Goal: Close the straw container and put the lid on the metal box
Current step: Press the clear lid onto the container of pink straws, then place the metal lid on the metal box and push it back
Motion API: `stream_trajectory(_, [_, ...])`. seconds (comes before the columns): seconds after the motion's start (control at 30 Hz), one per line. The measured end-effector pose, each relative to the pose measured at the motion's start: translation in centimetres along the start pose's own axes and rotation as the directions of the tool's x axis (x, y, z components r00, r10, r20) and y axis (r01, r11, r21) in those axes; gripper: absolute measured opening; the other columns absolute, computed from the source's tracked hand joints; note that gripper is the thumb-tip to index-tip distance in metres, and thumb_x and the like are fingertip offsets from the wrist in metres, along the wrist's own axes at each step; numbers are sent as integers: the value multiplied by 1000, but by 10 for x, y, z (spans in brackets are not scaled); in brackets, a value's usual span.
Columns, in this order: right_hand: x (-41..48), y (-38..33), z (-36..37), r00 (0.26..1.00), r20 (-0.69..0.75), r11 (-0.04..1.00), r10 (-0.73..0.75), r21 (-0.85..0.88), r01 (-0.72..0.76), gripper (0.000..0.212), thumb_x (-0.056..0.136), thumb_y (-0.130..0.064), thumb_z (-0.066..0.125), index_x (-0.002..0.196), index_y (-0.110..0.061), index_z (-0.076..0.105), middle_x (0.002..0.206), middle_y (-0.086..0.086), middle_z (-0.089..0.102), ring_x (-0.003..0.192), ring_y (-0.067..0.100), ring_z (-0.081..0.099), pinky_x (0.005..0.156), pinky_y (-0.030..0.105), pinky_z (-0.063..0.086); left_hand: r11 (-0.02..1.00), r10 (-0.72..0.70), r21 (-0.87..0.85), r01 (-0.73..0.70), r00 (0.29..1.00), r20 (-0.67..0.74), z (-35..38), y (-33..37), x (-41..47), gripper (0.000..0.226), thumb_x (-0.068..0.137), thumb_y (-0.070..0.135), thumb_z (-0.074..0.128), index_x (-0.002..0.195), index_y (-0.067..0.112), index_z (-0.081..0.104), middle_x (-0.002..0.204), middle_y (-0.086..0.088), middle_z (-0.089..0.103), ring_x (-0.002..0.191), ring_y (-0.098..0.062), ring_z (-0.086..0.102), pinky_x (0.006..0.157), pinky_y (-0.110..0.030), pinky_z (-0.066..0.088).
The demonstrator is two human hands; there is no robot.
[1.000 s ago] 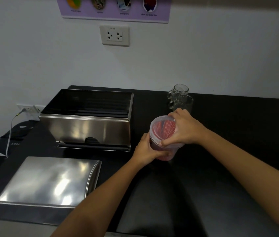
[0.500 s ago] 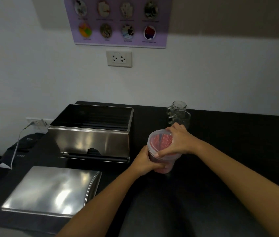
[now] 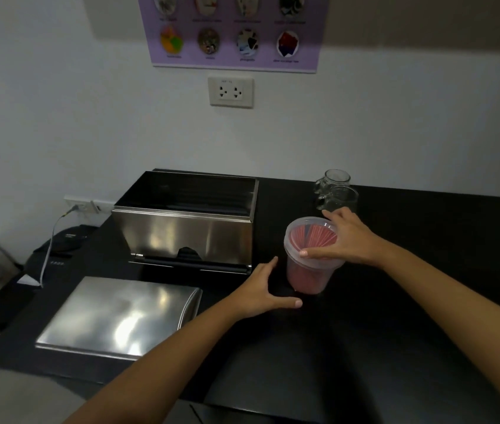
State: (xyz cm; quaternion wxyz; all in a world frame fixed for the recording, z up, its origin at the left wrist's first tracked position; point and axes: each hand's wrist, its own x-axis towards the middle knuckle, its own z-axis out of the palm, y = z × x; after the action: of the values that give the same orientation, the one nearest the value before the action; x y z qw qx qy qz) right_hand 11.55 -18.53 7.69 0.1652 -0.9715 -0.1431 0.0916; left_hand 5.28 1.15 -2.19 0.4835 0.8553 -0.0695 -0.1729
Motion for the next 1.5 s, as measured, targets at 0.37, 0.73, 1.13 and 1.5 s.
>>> stream_trajectory(0.37, [-40,-72,5,898,-421,963,129,270,-12,62,82,-51,49,131,-15,38,128,8,43,120,20,41,100,42,39,979,186,58,-194,974,130,-47,-23,-49,82,72,44,70,140,22,28,140,1,32,129,-11,34,102,-21,27])
stream_trajectory(0.73, [-65,-181,78,870,-434,906,235,422,-35,40,87,-36,50,119,-12,51,116,6,51,110,17,48,93,32,39,974,218,38,-223,971,97,-141,-78,-137,57,78,32,67,130,20,46,126,0,47,117,-12,49,99,-22,39])
stream_trajectory(1.13, [-40,-248,154,964,-55,798,258,575,-181,31,88,-25,52,114,-9,58,120,8,50,101,12,46,88,22,32,986,142,136,-98,920,-364,-220,-142,-193,29,85,25,59,114,20,61,112,1,56,89,-3,49,73,0,33])
stream_trajectory(1.5, [-40,-245,181,959,-15,839,282,488,-239,45,87,-22,54,127,-4,45,131,11,41,119,24,42,96,28,32,978,-207,-88,188,864,-458,-218,-176,-206,55,83,31,60,133,14,43,134,-7,49,118,-22,50,103,-38,40])
